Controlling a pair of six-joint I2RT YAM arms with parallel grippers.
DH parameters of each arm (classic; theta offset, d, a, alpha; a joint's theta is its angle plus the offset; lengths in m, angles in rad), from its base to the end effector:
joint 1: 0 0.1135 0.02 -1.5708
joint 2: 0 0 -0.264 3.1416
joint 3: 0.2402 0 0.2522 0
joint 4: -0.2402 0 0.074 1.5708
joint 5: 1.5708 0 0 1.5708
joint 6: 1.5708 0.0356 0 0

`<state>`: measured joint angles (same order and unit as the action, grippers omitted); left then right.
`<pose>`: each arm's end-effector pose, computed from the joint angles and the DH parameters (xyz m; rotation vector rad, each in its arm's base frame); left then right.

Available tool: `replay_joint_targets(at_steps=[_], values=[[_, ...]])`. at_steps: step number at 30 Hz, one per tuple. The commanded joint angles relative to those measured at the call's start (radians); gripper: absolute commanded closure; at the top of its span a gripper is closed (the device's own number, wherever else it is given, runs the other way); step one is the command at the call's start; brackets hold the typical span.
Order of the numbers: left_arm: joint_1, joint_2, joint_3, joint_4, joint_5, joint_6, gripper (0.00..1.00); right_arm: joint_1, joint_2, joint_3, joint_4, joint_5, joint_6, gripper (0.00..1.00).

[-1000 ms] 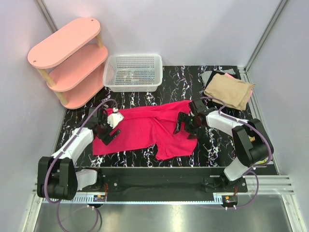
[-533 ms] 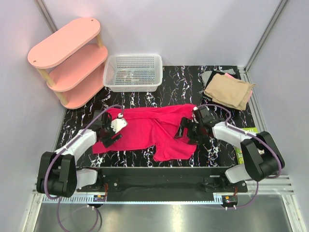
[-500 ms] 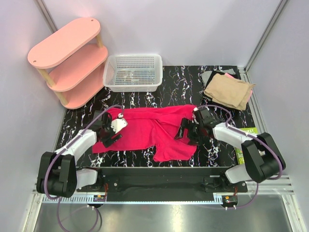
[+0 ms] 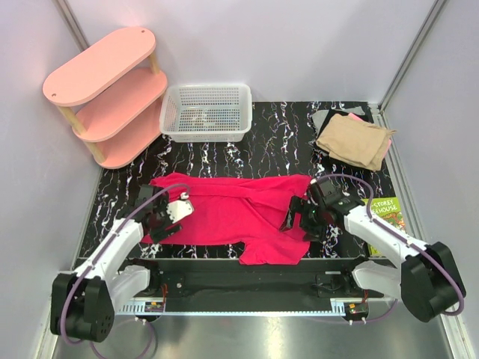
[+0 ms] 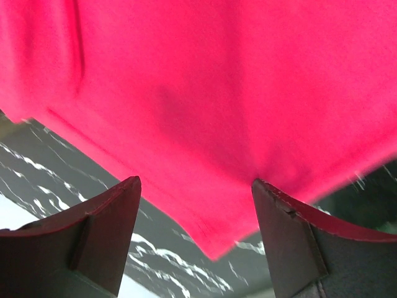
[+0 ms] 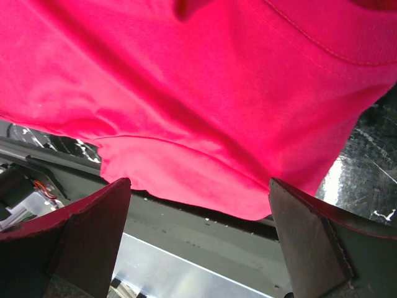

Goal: Fold and stack the t-shirts
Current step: Fold the flattened tshirt in 1/3 of the way

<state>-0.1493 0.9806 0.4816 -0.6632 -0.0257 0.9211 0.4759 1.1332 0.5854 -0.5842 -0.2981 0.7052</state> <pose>0.1588 -0.0230 0.1677 1.4023 2.3795 0.2483 0.1680 0.0983 0.1785 0.2318 2.8486 0.7109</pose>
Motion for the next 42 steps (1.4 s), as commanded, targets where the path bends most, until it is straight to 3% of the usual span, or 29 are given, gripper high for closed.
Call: replay_joint_targets(at_steps=[1,5,9,13,25,42], values=[[0.002,-0.037,0.093,-0.124,0.020,0.009,0.22,0.009,0.054,0.129,-0.057,0.037,-0.022,0.00],[0.007,0.015,0.241,-0.139,0.049,-0.039,0.22,0.007,0.112,0.243,-0.059,0.057,-0.045,0.00],[0.020,0.122,0.336,-0.044,0.078,-0.103,0.21,0.009,0.192,0.300,-0.048,0.083,-0.076,0.00],[0.065,0.266,0.402,0.013,0.096,-0.156,0.22,0.007,0.260,0.312,-0.023,0.106,-0.098,0.08],[0.125,0.483,0.482,0.097,0.129,-0.214,0.24,0.007,0.321,0.335,0.006,0.148,-0.139,0.13],[0.174,0.604,0.508,0.125,0.078,-0.196,0.27,-0.006,0.412,0.389,0.058,0.137,-0.193,0.26]])
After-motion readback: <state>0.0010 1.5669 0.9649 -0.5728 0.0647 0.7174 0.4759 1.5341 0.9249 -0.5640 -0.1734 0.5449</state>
